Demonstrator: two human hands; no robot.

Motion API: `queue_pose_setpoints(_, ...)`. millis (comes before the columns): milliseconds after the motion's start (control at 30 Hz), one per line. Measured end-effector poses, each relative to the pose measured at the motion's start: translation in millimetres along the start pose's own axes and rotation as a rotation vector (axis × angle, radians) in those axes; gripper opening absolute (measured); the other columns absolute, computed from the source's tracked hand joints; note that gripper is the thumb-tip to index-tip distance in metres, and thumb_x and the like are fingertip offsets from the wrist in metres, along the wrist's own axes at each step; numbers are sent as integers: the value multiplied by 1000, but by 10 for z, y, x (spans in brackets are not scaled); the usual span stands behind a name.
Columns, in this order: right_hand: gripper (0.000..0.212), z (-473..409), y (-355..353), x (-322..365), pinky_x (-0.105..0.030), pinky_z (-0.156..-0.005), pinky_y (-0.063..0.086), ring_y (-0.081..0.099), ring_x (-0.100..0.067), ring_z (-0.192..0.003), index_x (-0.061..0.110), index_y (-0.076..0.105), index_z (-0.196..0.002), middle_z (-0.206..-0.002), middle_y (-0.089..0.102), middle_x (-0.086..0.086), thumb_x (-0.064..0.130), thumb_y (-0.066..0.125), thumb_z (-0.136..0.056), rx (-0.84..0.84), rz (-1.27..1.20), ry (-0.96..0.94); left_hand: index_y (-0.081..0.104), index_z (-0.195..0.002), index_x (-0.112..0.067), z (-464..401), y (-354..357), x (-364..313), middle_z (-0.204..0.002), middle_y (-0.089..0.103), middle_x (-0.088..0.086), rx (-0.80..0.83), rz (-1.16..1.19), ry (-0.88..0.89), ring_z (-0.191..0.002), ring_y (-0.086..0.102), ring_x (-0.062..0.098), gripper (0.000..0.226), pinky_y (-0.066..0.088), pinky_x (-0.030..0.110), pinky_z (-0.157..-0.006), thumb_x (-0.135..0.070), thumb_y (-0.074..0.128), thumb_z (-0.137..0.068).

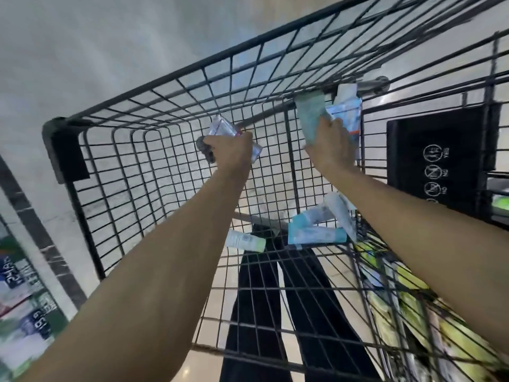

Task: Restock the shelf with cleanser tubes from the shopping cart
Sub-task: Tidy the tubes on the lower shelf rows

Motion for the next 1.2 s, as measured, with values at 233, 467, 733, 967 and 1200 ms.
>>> queue_pose_setpoints(233,62,378,345,-269,-35,-84,56,68,-26,-102,15,56,-139,-114,68,-6,12,81,-83,241,-800,248,31,-134,-16,396,-160,270,-115,59,8,121,28,21,-102,66,31,69,61,56,-89,-24,75,-81)
queue_pose_setpoints(467,36,1233,54,-71,-43,-91,58,68,-29,-96,14,66,-120,-108,70,-15,-4,54,-91,552,-1929,507,56,-124,-2,1264,-250,330,-118,58,19,652,559,-143,-112,52,34,42,51,61,-102,1,50,-83)
queue_pose_setpoints(733,49,1851,-1243,220,-41,-92,58,69,-29,-99,8,51,-141,-108,73,-15,-5,58,-94,480,-1863,209,46,-136,-1,2532,-737,-369,-116,64,17,870,323,113,-97,66,25,40,57,44,-89,-4,53,-96)
queue_pose_setpoints(967,60,2864,-2381,279,-54,-101,54,70,-33,-109,19,61,-132,-124,73,-13,21,81,-76,319,-1693,48,45,-140,-7,3656,-1418,-803,-123,66,15,803,260,304,-112,64,33,61,59,47,-92,6,66,-84)
queue_pose_setpoints(1200,48,3924,-3071,245,-48,-97,56,71,-33,-112,21,64,-125,-113,78,-6,20,79,-79,124,-1721,-63,58,-131,-2,4652,-1770,-875,-120,66,21,945,296,460,-111,63,39,52,55,57,-94,5,71,-81)
Point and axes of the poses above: each hand's wrist, its own z-axis away from the middle knuckle, its own y-axis out of the palm, x = y × z, the point moved 9 cm from there along -z, towards the middle knuckle
